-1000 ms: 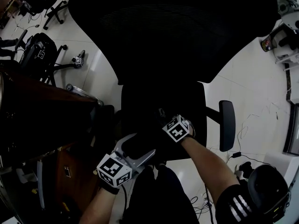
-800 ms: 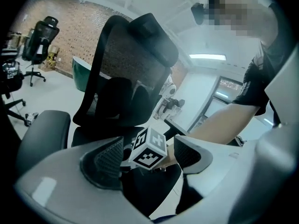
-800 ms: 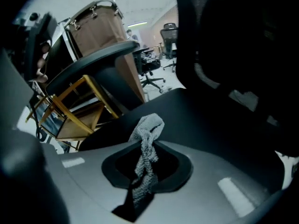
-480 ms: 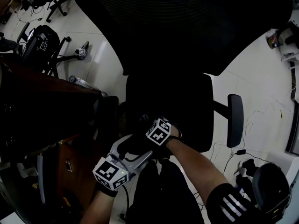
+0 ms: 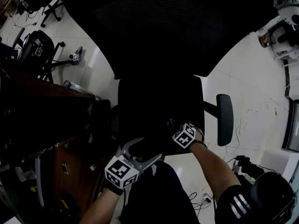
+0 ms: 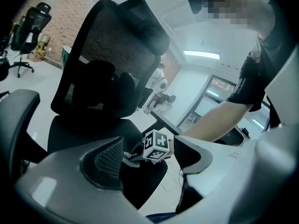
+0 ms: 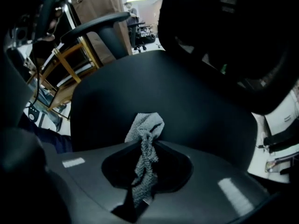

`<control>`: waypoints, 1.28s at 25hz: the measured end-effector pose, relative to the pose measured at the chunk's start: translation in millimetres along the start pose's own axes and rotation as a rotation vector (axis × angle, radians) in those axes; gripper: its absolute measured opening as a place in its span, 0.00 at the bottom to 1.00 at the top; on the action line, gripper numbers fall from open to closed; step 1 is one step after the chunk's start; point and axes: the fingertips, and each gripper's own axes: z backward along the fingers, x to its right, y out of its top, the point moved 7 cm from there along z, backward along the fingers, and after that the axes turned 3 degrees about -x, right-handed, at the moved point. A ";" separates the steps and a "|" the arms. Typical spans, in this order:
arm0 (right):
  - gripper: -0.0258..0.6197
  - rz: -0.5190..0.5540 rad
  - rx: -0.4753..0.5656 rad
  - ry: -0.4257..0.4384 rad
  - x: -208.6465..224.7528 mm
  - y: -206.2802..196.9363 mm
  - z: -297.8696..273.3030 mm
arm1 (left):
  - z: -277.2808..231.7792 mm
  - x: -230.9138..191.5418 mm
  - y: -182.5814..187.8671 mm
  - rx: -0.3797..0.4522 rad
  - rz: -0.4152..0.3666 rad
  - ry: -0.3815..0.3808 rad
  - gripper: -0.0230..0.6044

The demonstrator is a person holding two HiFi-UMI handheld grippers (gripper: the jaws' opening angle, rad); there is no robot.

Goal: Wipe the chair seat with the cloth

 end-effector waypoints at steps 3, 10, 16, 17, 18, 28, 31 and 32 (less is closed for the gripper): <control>0.11 -0.023 -0.041 -0.040 21.9 -34.1 16.0 | -9.2 9.8 1.4 -0.011 -0.006 -0.026 0.61; 0.11 -0.115 -0.002 -0.060 26.4 -34.9 38.3 | -2.6 14.9 -1.1 -0.019 -0.007 -0.029 0.61; 0.11 -0.030 0.133 0.097 -58.8 48.8 22.9 | 40.6 -6.9 -0.4 0.024 0.018 0.063 0.61; 0.11 -0.009 0.152 0.127 -76.3 65.3 18.7 | 49.4 -10.5 0.3 0.027 0.019 0.080 0.61; 0.11 0.014 0.167 0.157 -93.6 81.4 14.6 | 58.4 -14.0 0.4 0.028 0.020 0.099 0.61; 0.11 0.196 0.173 0.269 -203.7 157.0 -21.4 | 107.1 -31.2 -23.6 0.042 0.043 0.206 0.61; 0.11 0.185 0.191 0.269 -206.8 154.0 -25.7 | 101.0 -28.3 -24.8 0.049 0.058 0.194 0.61; 0.11 0.191 0.195 0.273 -206.4 152.3 -25.5 | 98.4 -27.5 -24.7 0.047 0.059 0.190 0.61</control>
